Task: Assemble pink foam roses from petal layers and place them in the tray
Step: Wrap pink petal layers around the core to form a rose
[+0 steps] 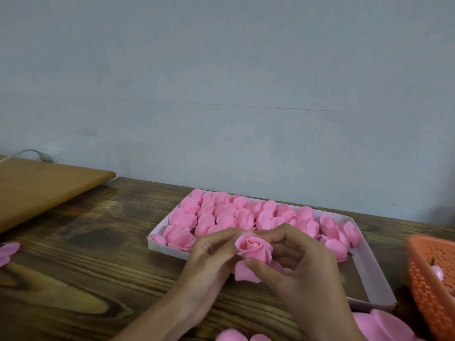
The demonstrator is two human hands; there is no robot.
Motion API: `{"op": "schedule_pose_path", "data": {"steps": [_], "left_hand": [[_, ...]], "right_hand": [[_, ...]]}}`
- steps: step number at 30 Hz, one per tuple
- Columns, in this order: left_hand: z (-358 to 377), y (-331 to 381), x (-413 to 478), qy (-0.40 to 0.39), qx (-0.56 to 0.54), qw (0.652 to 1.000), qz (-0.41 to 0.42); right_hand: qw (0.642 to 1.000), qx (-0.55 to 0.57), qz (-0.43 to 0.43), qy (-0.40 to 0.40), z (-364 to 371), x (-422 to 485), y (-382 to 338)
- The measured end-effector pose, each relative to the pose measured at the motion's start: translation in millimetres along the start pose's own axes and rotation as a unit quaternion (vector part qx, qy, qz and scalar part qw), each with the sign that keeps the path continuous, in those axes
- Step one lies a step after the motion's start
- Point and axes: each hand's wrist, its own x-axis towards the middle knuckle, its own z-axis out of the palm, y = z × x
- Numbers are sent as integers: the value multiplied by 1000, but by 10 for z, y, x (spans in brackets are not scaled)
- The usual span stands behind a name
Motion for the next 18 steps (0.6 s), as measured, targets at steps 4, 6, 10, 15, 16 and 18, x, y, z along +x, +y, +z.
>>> {"op": "schedule_pose_path", "data": {"steps": [4,6,10,15,16,18], "left_hand": [[-30,-34,16,1,-16,1000,0],[-44,-29,22,5,-29,1000,-11],[-35,-42,7,-5,14,999,-46],[-50,-100,4,11,84,995,-45],[-61,-109,7,17,83,995,-44],[-79,-121,23,31,72,996,-42]], "right_hand": [[1000,17,-5,11,-4,23,7],[999,46,-2,25,-44,59,8],[993,100,16,64,-116,116,11],[980,174,53,86,-133,144,37],[978,182,60,87,-131,145,35],[974,197,74,86,-131,146,30]]}}
